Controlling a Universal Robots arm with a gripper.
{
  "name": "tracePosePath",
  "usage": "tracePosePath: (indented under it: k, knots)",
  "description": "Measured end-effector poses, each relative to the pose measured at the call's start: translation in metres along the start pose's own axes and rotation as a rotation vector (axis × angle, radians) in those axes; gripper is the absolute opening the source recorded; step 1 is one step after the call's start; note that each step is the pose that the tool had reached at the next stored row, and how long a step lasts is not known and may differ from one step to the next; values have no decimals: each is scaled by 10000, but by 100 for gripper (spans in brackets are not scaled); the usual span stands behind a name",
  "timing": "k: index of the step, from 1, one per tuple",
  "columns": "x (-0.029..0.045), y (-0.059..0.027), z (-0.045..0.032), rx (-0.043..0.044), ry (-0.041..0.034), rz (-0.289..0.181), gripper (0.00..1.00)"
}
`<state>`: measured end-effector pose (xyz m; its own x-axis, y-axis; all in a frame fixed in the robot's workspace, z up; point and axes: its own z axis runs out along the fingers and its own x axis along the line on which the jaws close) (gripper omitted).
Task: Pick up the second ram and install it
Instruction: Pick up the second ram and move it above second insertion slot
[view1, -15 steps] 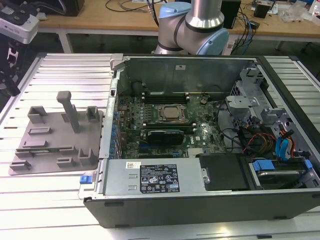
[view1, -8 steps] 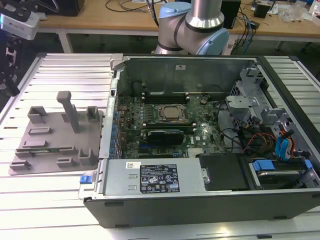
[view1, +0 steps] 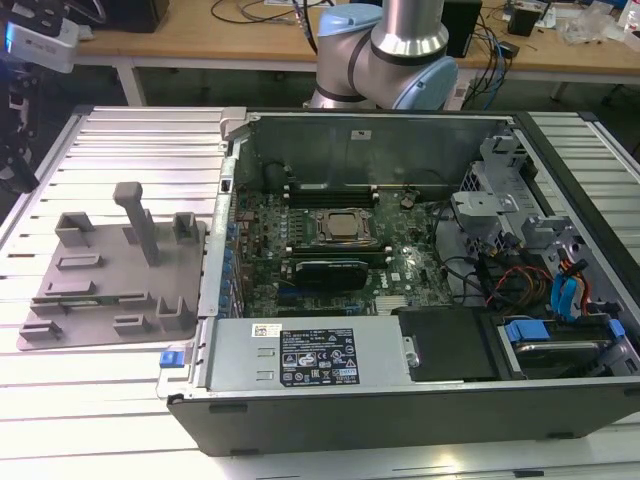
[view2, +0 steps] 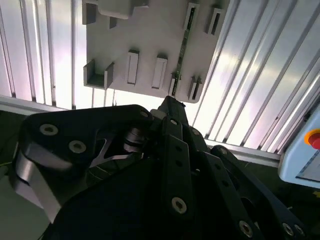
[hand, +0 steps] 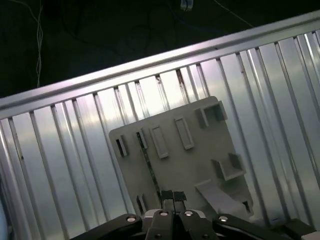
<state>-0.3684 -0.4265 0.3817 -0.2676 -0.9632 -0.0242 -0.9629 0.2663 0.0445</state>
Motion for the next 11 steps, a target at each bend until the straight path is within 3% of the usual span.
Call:
tracePosePath:
  k: [11]
  knots:
    - [0,0,0,-36,65,-1462,8]
